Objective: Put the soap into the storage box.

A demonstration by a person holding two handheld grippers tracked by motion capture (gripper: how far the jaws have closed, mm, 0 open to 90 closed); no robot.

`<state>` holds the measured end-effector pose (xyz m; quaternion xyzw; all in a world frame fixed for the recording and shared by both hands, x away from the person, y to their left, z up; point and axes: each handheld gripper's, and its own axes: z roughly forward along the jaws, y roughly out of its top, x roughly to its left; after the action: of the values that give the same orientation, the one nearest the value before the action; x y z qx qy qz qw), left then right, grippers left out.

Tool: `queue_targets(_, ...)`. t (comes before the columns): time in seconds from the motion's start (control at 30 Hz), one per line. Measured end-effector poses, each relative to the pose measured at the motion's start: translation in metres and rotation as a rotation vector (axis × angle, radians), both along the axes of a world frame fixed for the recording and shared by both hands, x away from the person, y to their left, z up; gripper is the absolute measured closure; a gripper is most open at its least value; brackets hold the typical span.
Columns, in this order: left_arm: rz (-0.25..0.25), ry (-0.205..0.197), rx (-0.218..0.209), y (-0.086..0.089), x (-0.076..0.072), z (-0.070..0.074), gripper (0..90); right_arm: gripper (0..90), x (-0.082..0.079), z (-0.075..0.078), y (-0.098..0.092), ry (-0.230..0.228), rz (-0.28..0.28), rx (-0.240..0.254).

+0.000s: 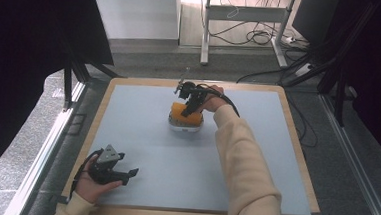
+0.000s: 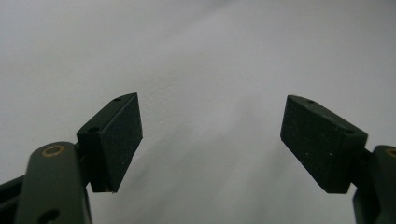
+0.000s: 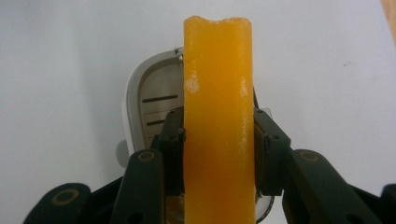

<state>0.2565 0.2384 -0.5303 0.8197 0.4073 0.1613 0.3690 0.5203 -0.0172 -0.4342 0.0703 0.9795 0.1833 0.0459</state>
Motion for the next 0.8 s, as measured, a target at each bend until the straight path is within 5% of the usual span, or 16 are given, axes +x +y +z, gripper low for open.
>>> queue_targets(0.1,-0.008,0.003,-0.001,-0.003,-0.001,0.000,20.4,61.2,0.001,-0.004,0.000,0.016,0.021,0.009)
queue_targets(0.3,0.000,-0.003,-0.003,-0.001,-0.001,0.002,20.4,48.0,0.003,-0.001,-0.002,-0.021,-0.043,0.059)
queue_targets(0.43,0.001,-0.002,0.003,-0.001,0.000,0.001,20.4,32.6,0.007,-0.003,-0.009,-0.070,-0.186,0.101)
queue_targets(0.8,0.007,-0.009,0.012,0.002,-0.001,0.001,20.4,22.0,-0.001,-0.004,-0.024,-0.101,-0.371,0.197)
